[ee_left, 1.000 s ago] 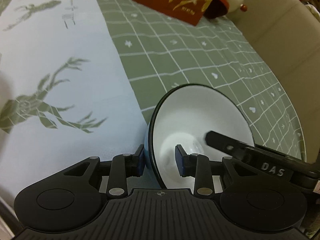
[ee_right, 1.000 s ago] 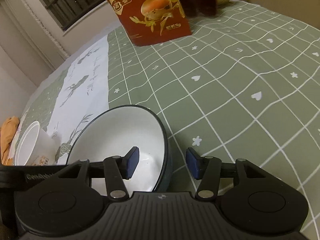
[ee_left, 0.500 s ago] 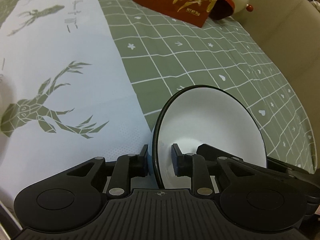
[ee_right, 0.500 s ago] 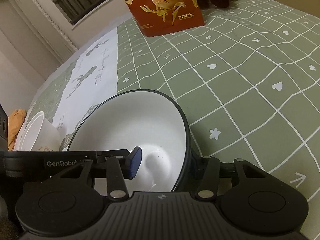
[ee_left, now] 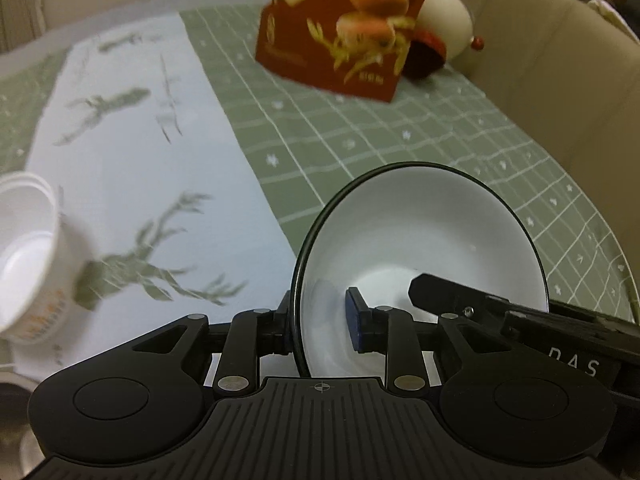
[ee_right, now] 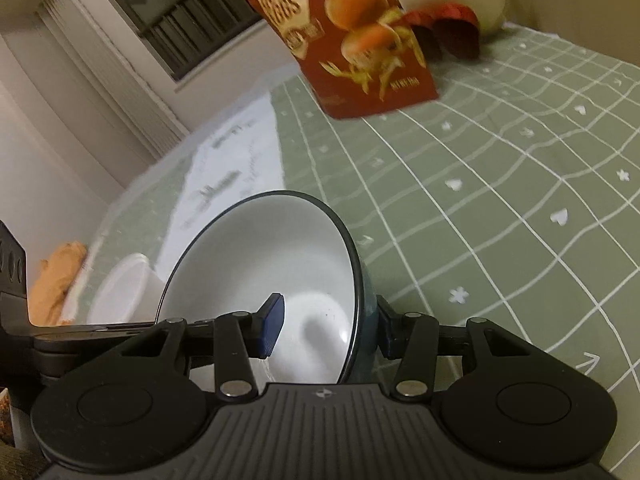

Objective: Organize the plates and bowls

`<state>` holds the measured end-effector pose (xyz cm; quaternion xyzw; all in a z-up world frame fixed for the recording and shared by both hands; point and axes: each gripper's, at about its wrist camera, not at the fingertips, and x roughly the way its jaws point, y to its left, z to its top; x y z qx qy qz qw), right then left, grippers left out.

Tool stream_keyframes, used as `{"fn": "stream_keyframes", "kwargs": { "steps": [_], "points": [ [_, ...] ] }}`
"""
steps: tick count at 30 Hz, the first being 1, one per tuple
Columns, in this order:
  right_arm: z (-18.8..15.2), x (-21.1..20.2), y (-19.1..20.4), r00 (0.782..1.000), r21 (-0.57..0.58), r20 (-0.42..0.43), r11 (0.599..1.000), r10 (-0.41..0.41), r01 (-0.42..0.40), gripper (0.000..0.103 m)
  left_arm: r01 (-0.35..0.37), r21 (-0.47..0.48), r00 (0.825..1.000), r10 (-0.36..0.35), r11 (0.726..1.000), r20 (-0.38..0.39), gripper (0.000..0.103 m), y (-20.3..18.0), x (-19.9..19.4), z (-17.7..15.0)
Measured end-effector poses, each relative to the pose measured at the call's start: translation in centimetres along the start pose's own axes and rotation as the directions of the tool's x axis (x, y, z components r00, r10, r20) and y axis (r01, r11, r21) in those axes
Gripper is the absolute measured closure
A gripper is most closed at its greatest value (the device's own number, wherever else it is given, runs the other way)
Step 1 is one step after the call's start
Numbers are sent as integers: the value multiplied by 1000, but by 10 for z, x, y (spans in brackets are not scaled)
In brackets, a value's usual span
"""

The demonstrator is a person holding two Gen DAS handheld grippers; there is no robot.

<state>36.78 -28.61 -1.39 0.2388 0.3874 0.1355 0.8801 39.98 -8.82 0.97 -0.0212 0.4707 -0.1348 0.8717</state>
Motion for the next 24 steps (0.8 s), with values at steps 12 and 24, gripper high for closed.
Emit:
{"fn": "stream_keyframes", "kwargs": {
  "steps": [12, 24],
  "points": [
    [-26, -28, 57, 994, -78, -35, 991, 105, -108, 54, -54, -102, 998, 57, 993, 28, 74, 30, -69, -38],
    [-69, -20, 87, 981, -186, -155, 972, 113, -141, 54, -57, -252, 998, 53, 966, -20, 73, 60, -83, -114]
  ]
}}
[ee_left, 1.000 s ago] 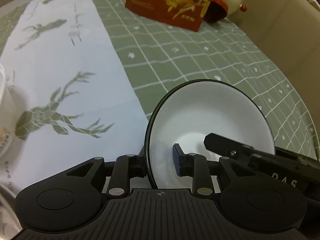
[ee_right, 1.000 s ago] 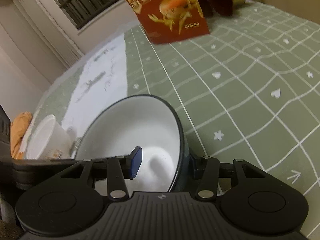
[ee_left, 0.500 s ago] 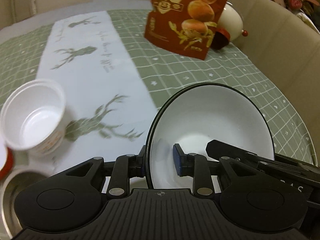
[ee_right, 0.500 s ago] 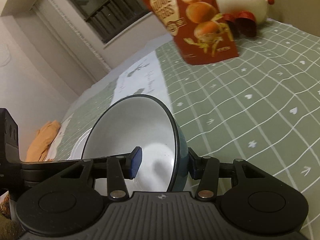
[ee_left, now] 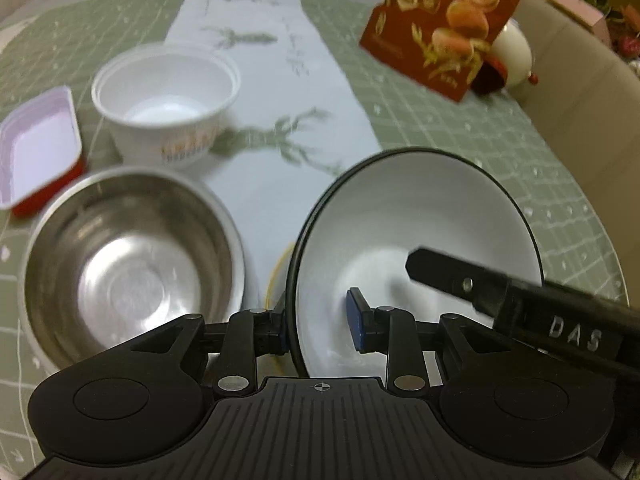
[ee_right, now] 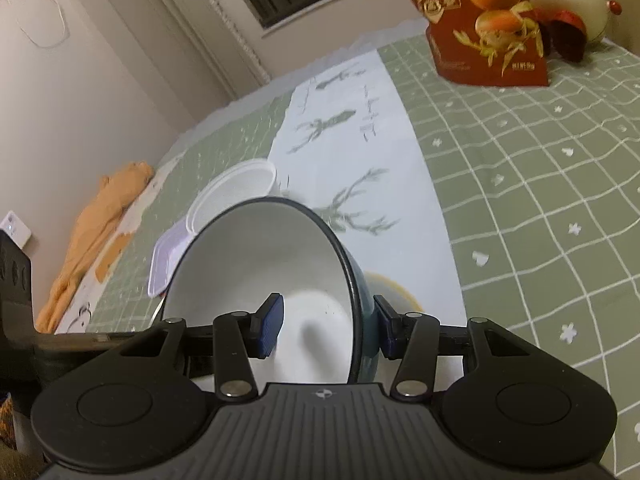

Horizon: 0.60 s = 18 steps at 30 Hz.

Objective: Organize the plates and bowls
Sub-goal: 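Lower the blue bowl into the cream bowl and open the right gripper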

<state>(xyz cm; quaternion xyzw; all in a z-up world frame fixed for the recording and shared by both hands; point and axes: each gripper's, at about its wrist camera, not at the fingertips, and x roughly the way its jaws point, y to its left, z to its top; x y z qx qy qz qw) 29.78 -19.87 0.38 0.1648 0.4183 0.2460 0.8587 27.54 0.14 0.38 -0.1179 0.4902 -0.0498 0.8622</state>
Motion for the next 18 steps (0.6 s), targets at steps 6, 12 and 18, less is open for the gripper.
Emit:
{"fn": "stream_keyframes", "kwargs": {
  "steps": [6, 12, 18],
  "points": [
    [-5, 9, -9, 999, 12, -31, 1000, -17, 17, 54, -3, 3, 999, 3, 1000, -41, 75, 2, 14, -10],
    [-6, 15, -18, 999, 18, -44, 999, -26, 27, 54, 0, 5, 999, 0, 1000, -38, 78, 2, 16, -11],
    [-5, 16, -22, 999, 32, -50, 999, -16, 18, 54, 10, -9, 1000, -10, 1000, -22, 79, 5, 8, -7]
  ]
}}
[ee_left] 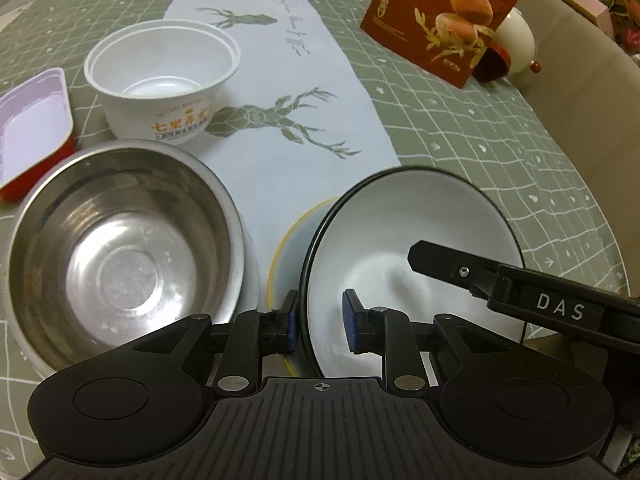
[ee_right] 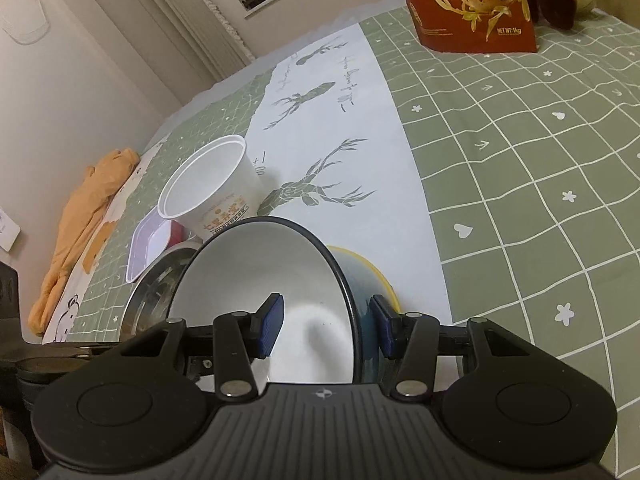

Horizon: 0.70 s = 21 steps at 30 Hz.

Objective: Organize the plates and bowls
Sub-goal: 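Lower the blue bowl into the cream bowl and open the right gripper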

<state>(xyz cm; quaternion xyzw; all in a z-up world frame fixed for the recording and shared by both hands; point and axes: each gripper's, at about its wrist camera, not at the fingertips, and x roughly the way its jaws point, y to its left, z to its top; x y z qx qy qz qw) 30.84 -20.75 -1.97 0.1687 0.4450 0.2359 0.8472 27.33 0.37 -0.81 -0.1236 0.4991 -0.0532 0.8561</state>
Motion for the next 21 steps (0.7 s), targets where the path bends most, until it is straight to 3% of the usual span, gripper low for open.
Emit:
{"fn": "stream_keyframes", "kwargs": {
  "steps": [8, 16, 21],
  "points": [
    [0, -3, 4, 1000, -35, -9, 999, -7, 7, 54, 5, -4, 1000, -5, 1000, 0, 79, 3, -3, 0],
    [4, -18, -4, 999, -10, 37, 1000, 8, -8, 54, 3, 1, 1000, -3, 1000, 12, 80, 2, -7, 1],
    [5, -27, -3, 997, -31, 80, 999, -12, 15, 54, -30, 29, 997, 28, 999, 67, 81, -1, -19, 4]
  ]
}}
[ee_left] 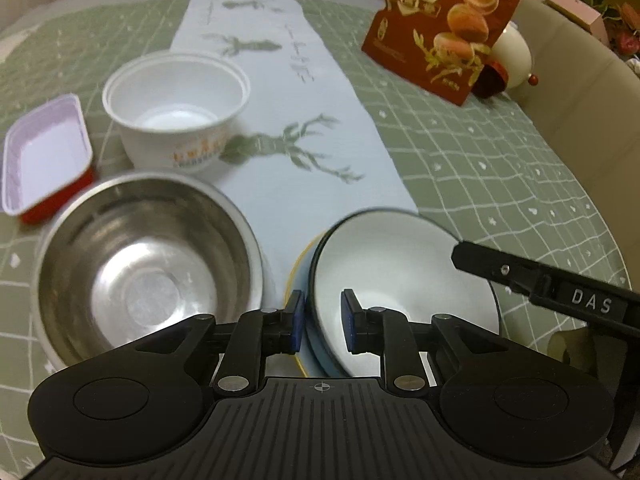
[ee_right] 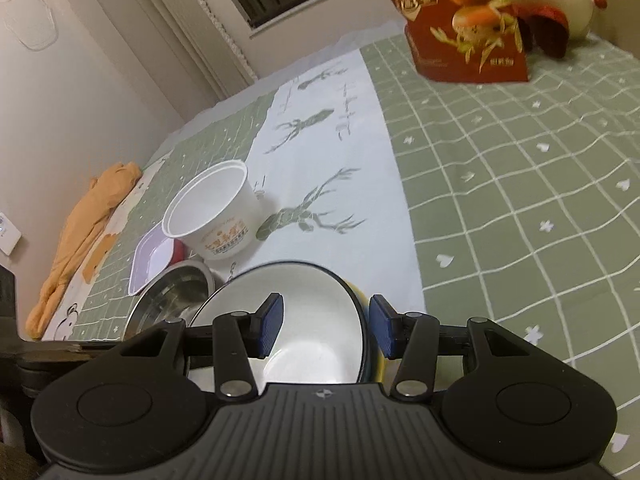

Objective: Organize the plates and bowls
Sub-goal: 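Lower the blue bowl into the cream bowl and open the right gripper, then withdraw the right gripper from the bowl stack toward the white plastic bowl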

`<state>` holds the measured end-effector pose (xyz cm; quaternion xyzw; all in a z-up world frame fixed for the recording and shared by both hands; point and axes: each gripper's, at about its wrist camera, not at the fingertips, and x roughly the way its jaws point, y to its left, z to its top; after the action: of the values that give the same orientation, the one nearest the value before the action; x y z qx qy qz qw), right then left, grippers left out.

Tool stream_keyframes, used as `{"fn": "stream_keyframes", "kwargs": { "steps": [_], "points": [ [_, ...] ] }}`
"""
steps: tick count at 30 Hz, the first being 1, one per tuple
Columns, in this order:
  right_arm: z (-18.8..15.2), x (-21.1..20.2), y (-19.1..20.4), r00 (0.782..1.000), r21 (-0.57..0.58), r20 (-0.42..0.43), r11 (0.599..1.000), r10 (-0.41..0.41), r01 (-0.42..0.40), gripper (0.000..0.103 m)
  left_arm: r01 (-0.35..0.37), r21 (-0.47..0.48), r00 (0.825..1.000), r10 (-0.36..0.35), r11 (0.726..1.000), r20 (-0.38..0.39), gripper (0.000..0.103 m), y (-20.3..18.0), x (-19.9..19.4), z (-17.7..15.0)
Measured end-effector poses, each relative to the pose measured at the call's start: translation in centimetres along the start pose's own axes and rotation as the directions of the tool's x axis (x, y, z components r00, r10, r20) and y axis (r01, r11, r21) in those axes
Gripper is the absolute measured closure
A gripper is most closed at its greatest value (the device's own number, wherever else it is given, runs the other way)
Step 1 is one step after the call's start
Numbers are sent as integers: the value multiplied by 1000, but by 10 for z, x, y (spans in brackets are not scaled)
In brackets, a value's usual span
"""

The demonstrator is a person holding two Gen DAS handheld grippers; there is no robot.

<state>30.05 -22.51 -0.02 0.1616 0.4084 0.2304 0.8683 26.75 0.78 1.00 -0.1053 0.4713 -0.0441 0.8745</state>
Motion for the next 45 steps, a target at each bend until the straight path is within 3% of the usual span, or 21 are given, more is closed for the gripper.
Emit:
{"fn": "stream_keyframes", "kwargs": {
  "steps": [6, 17, 25, 31, 36, 45],
  "points": [
    [0, 3, -9, 999, 24, -3, 999, -36, 36, 55, -87, 63, 996, 88, 994, -6, 79, -3, 4, 2],
    [-25, 40, -15, 980, 99, -193, 995, 50, -31, 50, -16, 31, 993, 20, 999, -119, 77, 7, 33, -2],
    [-29, 45, -11, 988, 57, -149, 998, 32, -23, 48, 32, -24, 992, -34, 999, -118, 76, 15, 48, 10],
    [-18, 50, -15, 993, 86, -115, 996, 37, -27, 48, 20, 11, 995, -19, 1000, -97, 69, 10, 58, 19],
    [-2, 62, -15, 997, 92, -70, 996, -7, 14, 48, 33, -8, 997, -33, 999, -72, 69, 10, 63, 31],
    [4, 81, -16, 994, 64, -88, 996, -60, 66, 48, -17, 23, 1000, 17, 1000, -17, 69, 1, 75, 38]
  ]
}}
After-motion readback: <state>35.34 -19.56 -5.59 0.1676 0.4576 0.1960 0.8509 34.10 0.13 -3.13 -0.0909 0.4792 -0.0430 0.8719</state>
